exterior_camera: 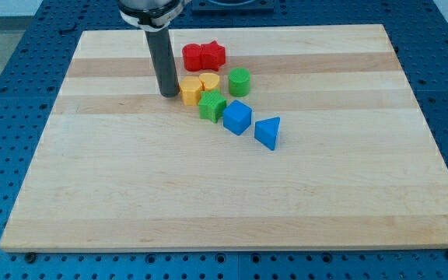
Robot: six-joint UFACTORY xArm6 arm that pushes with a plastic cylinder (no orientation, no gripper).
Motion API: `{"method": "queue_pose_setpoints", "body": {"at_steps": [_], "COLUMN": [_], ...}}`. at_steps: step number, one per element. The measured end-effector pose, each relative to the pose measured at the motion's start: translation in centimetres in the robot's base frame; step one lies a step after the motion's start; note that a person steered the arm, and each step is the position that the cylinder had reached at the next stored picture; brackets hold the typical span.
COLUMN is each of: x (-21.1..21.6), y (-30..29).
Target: Nudge the yellow heart down a bit
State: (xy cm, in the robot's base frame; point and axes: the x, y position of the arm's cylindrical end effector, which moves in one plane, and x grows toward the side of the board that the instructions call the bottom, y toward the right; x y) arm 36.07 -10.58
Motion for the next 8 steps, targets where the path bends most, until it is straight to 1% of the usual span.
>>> {"method": "queue_pose_setpoints", "body": {"at_steps": [1, 2, 3, 4, 5, 6, 8], "x": [0.0, 0.0, -0.4, -2.4, -4.3, -4.9, -4.9], "y": [-0.1, -2.6, -6.6, -8.0, -8.0, -6.6, -0.9]}}
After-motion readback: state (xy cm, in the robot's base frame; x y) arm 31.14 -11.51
